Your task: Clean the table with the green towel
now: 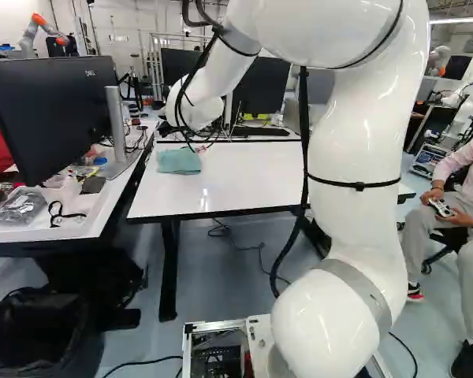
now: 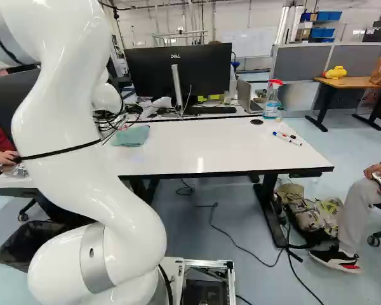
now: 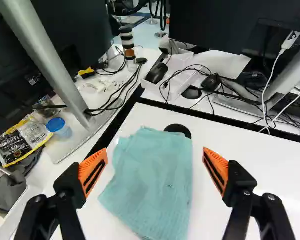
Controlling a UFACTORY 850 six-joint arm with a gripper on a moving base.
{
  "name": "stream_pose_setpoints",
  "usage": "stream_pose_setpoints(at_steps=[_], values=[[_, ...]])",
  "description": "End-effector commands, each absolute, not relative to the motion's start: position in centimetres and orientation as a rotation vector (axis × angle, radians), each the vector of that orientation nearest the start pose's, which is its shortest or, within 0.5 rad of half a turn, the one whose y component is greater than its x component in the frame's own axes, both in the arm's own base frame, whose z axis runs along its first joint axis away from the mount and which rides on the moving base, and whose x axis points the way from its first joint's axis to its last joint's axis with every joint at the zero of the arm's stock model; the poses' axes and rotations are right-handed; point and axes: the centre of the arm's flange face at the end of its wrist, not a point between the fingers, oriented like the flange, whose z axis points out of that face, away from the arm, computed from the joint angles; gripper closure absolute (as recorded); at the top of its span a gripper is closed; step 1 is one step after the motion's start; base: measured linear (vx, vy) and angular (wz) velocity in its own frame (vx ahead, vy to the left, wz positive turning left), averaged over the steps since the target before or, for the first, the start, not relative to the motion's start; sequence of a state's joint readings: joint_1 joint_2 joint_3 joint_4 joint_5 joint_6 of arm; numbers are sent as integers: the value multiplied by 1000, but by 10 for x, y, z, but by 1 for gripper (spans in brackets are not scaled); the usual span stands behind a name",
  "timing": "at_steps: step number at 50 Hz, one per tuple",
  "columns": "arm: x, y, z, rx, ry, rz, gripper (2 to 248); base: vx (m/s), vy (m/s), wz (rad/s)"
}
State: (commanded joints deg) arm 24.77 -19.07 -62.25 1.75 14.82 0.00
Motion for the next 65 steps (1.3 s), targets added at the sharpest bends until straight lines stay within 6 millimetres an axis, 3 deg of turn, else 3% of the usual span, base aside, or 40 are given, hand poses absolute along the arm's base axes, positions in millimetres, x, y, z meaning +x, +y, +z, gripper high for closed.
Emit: stream_pose_setpoints(at_steps=[12, 31, 65], values=[[546, 245, 477, -2531, -499, -1391, 3, 0, 0, 0], [530, 213, 479, -2564, -454, -1390, 3, 0, 0, 0], [525, 157, 480, -2622, -340, -1410, 3, 0, 0, 0]])
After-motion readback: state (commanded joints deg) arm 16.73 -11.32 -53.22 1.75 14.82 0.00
